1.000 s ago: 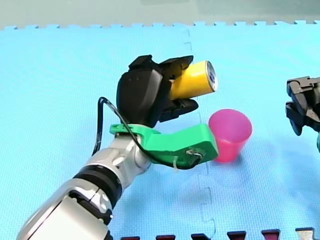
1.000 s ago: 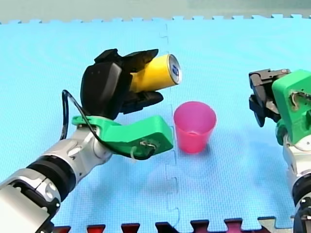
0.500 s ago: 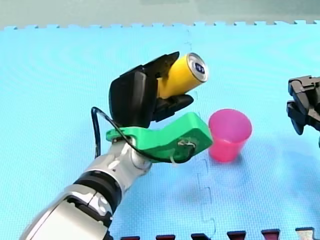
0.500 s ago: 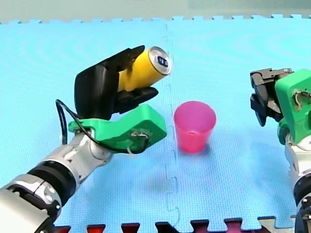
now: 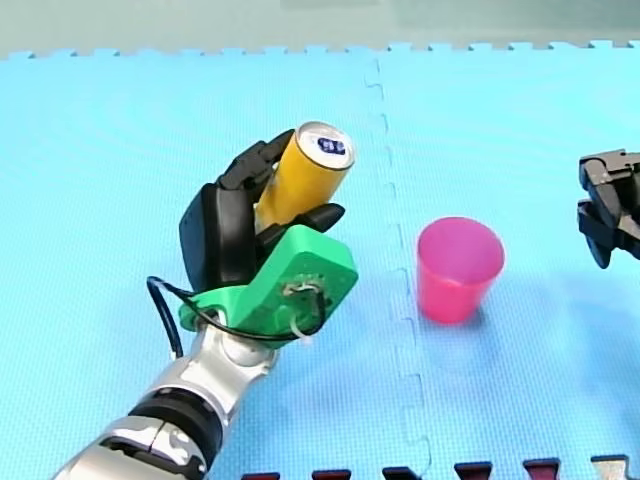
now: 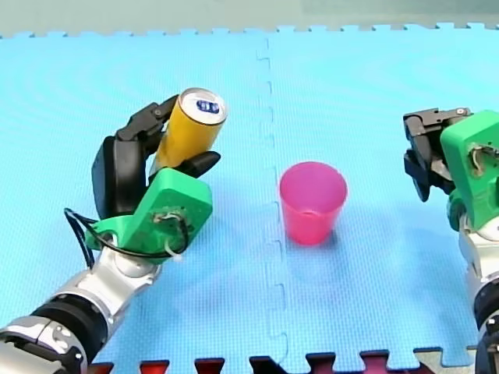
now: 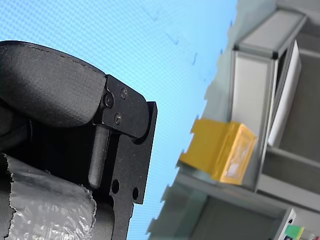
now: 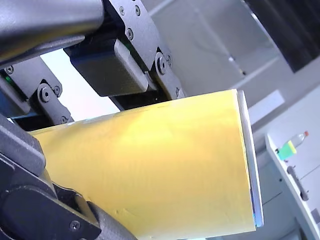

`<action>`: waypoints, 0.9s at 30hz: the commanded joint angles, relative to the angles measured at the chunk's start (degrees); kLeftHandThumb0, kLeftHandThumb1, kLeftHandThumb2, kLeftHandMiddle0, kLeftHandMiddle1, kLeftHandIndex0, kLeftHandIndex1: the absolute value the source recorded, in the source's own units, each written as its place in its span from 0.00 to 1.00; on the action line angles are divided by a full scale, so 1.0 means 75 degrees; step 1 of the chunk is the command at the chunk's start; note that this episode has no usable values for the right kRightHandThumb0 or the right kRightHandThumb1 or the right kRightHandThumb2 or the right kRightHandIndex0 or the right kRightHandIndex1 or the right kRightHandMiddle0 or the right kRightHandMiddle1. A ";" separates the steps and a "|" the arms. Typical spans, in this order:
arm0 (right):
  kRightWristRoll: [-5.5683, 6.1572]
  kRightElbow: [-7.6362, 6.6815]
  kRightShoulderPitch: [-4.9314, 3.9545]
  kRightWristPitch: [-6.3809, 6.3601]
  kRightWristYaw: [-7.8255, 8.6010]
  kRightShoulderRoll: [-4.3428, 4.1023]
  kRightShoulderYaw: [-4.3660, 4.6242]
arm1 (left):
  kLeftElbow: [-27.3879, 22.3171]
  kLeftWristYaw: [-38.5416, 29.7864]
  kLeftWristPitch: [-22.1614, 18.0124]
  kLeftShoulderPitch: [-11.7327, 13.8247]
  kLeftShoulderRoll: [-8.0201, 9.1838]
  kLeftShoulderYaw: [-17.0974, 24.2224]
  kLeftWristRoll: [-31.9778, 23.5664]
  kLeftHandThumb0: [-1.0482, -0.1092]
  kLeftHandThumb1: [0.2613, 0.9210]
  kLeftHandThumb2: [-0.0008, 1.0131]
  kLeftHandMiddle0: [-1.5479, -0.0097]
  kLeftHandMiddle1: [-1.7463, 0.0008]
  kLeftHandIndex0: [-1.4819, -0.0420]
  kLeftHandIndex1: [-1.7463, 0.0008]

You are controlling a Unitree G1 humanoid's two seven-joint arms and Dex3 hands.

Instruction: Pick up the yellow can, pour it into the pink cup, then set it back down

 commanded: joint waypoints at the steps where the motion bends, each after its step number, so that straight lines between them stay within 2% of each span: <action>1: 0.0022 0.0020 -0.0005 0.0007 0.0049 -0.0053 -0.0021 | -0.0091 -0.0519 -0.0400 0.0037 -0.0103 0.0459 -0.0470 0.68 0.79 0.01 0.17 0.96 0.19 1.00; 6: 0.0005 0.0022 -0.0006 -0.0043 0.0047 -0.0075 -0.0024 | -0.0132 -0.1189 -0.0760 0.0153 -0.0188 0.0907 -0.0926 0.70 0.81 0.01 0.17 0.97 0.19 1.00; 15: -0.0005 0.0029 -0.0021 -0.0025 0.0062 -0.0094 -0.0024 | -0.0212 -0.1488 -0.1115 0.0453 -0.0190 0.1183 -0.0949 0.73 0.83 0.00 0.17 0.99 0.20 1.00; 27: 0.0017 0.0036 -0.0040 0.0002 0.0093 -0.0131 -0.0063 | -0.0176 -0.1922 -0.1583 0.0651 -0.0106 0.1569 -0.1140 0.76 0.84 0.00 0.17 0.99 0.20 1.00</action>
